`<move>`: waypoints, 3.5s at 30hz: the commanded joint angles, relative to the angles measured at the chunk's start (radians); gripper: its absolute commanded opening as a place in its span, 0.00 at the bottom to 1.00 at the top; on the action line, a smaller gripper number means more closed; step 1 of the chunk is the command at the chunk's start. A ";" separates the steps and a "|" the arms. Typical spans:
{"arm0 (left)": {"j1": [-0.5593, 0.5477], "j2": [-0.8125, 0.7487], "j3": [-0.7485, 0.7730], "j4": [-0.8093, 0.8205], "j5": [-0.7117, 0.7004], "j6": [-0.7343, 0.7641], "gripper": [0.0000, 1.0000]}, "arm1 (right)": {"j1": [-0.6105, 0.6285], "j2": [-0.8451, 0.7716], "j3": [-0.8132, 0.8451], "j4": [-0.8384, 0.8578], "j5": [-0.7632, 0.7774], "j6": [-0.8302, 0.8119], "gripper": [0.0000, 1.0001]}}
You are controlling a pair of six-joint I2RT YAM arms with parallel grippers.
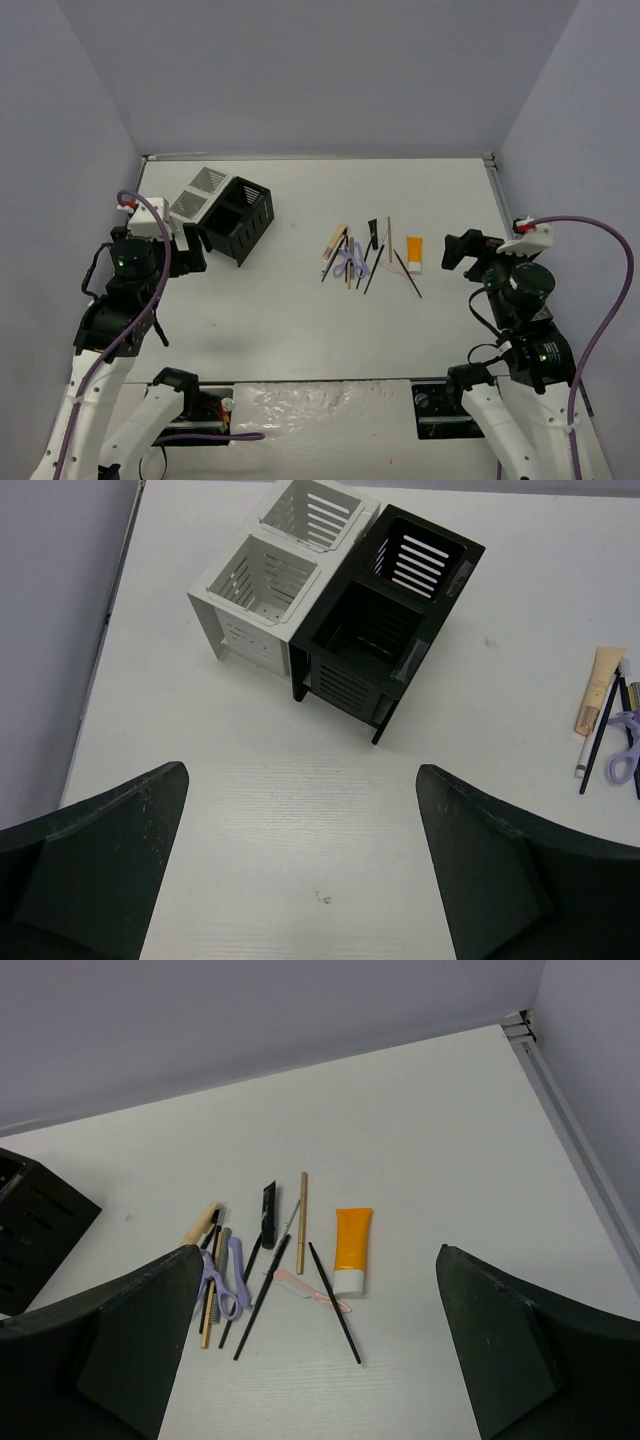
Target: Organize the makeup
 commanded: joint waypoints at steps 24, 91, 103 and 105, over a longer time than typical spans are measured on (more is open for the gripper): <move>-0.017 -0.005 -0.002 0.067 0.004 -0.003 0.97 | 0.063 0.790 -0.067 -0.015 -0.076 0.121 0.79; -0.315 0.570 0.414 0.485 0.547 -0.491 0.84 | 0.580 0.627 0.041 0.826 -0.382 -0.041 0.00; -0.351 0.611 0.410 0.523 0.525 -0.484 0.15 | 0.589 0.637 0.032 0.846 -0.369 -0.029 0.00; -0.353 0.616 0.410 0.528 0.520 -0.478 0.01 | 0.589 0.645 0.035 0.845 -0.367 -0.029 0.04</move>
